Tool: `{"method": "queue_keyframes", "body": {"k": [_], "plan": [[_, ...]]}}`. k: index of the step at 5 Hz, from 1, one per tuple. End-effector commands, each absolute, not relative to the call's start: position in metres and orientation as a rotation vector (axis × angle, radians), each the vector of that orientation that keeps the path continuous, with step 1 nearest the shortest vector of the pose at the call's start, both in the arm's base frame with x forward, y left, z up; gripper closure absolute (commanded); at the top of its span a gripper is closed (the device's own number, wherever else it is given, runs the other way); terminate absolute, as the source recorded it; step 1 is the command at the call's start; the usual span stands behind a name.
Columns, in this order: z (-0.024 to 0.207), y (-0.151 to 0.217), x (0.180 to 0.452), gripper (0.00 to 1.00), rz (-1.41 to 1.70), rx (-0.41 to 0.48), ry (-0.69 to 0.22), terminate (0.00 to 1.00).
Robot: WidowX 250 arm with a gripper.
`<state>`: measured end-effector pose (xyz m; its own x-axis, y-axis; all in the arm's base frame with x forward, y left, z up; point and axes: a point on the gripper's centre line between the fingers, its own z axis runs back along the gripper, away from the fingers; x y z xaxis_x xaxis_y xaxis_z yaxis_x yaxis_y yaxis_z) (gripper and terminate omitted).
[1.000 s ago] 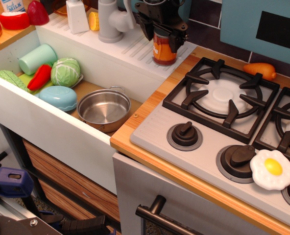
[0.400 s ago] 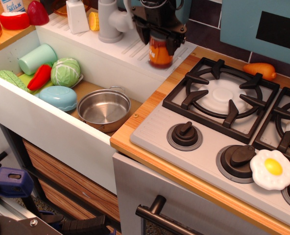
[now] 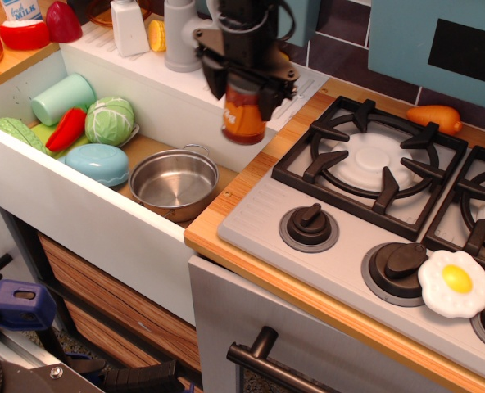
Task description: Put can in pot
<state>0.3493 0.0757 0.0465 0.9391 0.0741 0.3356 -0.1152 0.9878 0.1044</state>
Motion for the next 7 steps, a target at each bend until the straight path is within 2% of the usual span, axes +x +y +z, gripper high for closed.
{"method": "queue_keyframes", "body": {"k": [1,3,4,6,7], "plan": [[0.049,0.098,0.328,1.0,0.178,0.179,-0.409,0.0],[0.024,0.123,0.319,1.0,0.195,0.162,-0.451,0.0],[0.012,0.125,0.332,0.0,0.19,0.11,-0.469,0.0],[0.012,0.125,0.332,0.0,0.19,0.11,-0.469,0.0],[0.012,0.125,0.332,0.0,0.19,0.11,-0.469,1.0]]}}
